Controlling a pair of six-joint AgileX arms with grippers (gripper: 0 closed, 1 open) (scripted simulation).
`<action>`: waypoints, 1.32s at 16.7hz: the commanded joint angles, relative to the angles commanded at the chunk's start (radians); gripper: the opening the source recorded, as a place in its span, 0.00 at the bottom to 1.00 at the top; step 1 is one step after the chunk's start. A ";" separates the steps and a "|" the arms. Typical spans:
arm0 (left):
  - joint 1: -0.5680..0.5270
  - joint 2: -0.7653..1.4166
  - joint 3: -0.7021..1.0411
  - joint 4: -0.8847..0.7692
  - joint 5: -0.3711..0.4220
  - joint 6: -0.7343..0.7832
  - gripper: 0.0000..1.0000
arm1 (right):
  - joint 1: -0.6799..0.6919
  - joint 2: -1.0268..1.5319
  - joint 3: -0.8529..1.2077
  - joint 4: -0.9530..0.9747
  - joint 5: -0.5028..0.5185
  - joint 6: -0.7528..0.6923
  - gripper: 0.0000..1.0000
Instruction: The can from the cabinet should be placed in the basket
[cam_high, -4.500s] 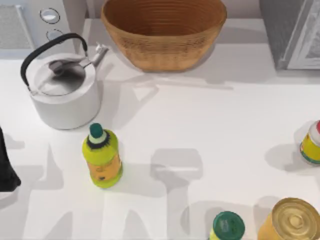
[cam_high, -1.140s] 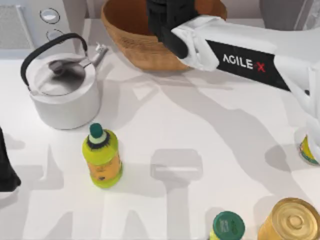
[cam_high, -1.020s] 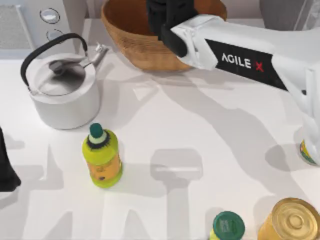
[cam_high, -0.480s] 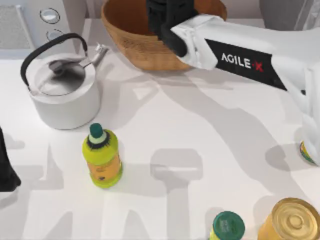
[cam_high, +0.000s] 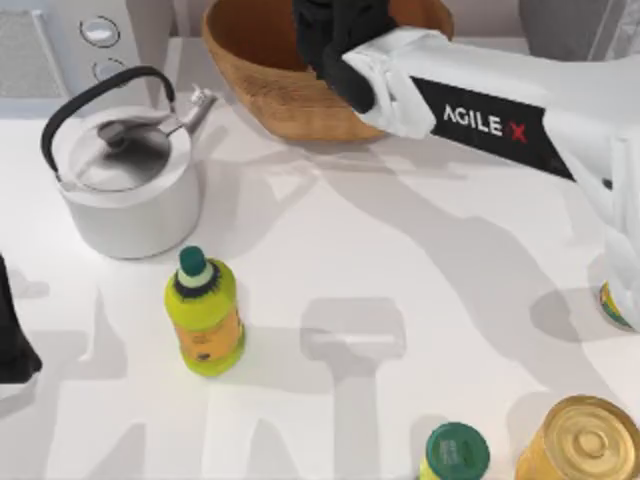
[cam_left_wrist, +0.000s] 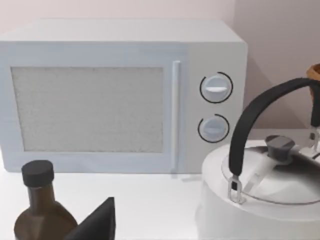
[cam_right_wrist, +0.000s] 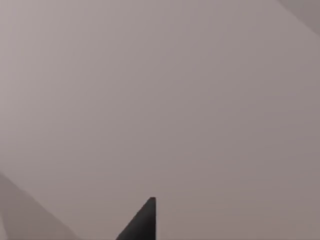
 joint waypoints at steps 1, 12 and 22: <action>0.000 0.000 0.000 0.000 0.000 0.000 1.00 | 0.000 0.000 0.000 0.000 0.000 0.000 1.00; 0.000 0.000 0.000 0.000 0.000 0.000 1.00 | 0.000 0.000 0.000 0.000 0.000 0.000 1.00; 0.000 0.000 0.000 0.000 0.000 0.000 1.00 | 0.000 0.000 0.000 0.000 0.000 0.000 1.00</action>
